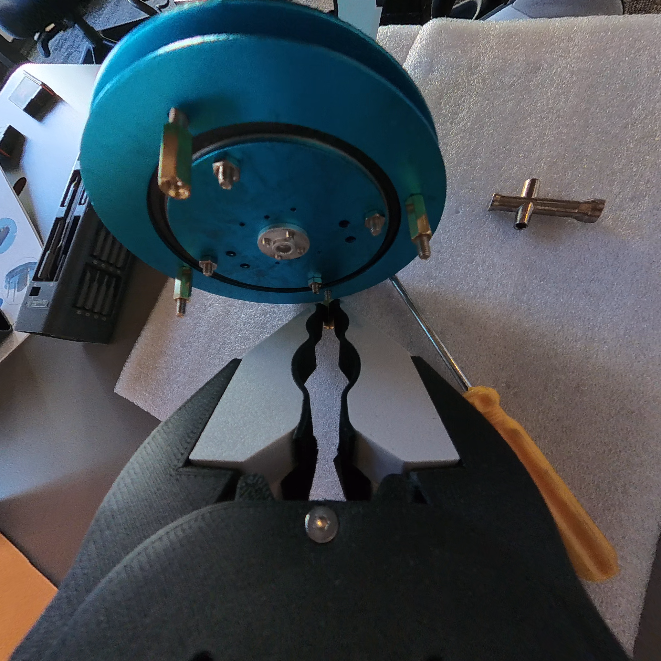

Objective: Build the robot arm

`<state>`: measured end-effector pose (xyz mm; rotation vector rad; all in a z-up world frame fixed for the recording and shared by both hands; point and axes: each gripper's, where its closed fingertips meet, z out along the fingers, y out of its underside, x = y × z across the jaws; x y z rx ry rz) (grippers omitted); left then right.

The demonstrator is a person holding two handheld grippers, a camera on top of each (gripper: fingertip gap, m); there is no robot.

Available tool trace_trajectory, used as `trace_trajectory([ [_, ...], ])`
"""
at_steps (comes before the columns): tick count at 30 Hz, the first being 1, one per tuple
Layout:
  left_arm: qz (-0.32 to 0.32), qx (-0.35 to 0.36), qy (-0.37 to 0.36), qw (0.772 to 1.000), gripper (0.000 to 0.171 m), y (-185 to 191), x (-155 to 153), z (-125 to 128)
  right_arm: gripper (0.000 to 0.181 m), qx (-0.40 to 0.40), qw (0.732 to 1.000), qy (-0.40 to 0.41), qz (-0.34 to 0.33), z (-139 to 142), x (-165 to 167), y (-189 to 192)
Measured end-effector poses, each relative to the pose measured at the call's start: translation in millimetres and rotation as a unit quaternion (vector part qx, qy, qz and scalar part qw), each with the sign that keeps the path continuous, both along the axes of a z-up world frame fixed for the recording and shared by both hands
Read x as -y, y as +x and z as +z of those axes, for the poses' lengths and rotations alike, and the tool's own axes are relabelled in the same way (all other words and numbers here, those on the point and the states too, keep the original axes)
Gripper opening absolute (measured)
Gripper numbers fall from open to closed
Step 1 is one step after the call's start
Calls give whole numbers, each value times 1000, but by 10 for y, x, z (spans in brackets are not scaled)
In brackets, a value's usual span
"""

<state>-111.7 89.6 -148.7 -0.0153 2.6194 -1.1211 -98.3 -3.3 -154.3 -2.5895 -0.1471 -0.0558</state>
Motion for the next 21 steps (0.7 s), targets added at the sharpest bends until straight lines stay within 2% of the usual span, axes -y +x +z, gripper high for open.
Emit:
trace_trajectory([
  [7, 0, 1, -1, 1000, 4, -1, 0, 0, 24, 50, 999, -12, 0, 24, 12, 34],
  [13, 0, 0, -1, 1000, 4, -1, -1, -1, 25, 126, 992, -27, 11, 43, 24, 47],
  [16, 0, 0, -1, 1000, 4, -1, 0, -2, 21, 125, 991, -35, 16, 27, 27, 29],
  [21, 1, 2, 0, 1000, 4, -2, 0, -2, 16, 78, 996, -36, 2, 6, 36, 21],
])
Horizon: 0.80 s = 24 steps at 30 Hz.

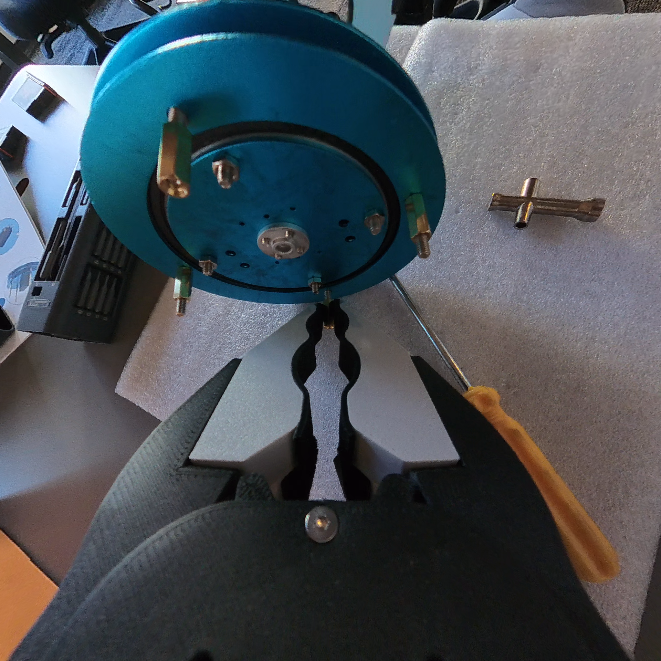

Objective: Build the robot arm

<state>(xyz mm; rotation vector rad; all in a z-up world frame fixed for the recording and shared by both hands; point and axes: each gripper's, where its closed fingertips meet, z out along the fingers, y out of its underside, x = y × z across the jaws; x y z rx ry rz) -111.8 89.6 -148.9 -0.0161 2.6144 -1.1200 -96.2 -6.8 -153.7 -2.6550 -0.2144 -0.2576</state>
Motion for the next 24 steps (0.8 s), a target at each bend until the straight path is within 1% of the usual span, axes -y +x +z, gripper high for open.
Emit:
trace_trajectory([
  [3, 0, 0, 0, 1000, 4, -1, -1, 0, 16, -19, 1000, -4, -9, -2, 0, 0],
  [17, -2, 0, 10, 1000, 4, -4, -2, -37, 15, -18, 1000, -21, -9, -3, -3, 7],
  [24, -2, 23, 16, 1000, 4, 8, -6, -42, 16, -41, 999, -23, -9, -8, -9, 6],
])
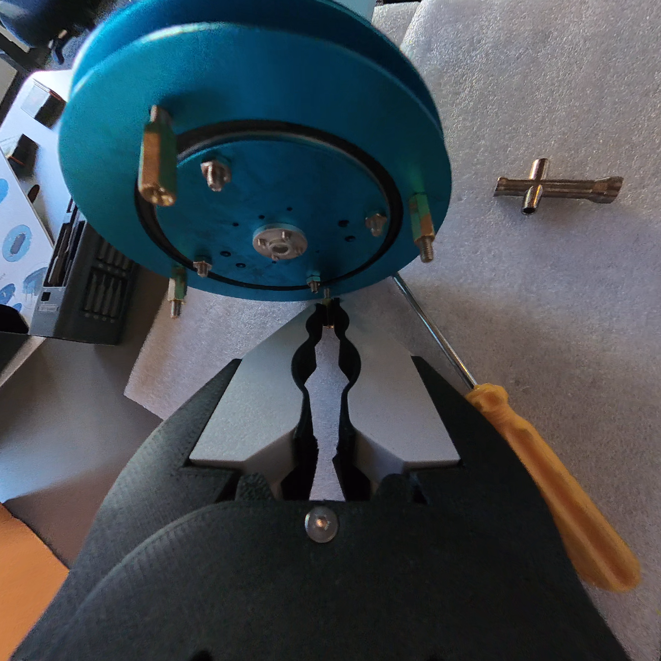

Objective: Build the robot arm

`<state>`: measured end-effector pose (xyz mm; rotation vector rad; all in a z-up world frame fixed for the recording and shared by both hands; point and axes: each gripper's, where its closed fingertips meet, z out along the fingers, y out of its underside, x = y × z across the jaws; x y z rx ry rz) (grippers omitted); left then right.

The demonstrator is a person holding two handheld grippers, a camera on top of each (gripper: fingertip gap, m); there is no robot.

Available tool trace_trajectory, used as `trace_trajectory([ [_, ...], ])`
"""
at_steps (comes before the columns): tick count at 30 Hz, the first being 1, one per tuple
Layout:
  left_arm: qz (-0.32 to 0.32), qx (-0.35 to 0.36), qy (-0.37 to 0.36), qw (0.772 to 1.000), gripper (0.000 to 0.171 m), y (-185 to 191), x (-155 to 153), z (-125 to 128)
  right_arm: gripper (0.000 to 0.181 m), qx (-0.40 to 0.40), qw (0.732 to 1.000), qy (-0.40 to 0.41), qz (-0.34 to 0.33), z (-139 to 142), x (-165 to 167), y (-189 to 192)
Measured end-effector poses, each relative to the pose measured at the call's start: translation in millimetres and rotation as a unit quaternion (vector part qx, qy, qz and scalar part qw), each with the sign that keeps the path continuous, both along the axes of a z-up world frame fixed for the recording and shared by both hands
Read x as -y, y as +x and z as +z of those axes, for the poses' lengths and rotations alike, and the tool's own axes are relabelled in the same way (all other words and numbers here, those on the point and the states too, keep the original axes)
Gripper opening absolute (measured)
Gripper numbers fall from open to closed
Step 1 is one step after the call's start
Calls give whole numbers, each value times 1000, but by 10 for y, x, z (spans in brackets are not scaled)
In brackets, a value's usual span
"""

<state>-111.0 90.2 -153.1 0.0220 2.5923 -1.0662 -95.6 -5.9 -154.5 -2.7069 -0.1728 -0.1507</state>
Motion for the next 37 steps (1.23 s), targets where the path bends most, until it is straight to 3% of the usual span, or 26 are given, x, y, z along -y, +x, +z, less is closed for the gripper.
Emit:
trace_trajectory([
  [22, 0, 6, 5, 1000, 4, 11, 1, 4, 17, -19, 999, 29, -6, 14, 11, -4],
  [24, 0, 7, 5, 1000, 4, 13, 3, 7, 24, -7, 999, 29, -14, 34, 29, 45],
  [31, -1, 5, 4, 1000, 4, 13, 3, 8, 18, 38, 999, 25, -1, 79, 39, 48],
  [37, -1, 7, 4, 1000, 4, 13, 6, 10, 20, -13, 999, 30, -5, 60, 17, 20],
])
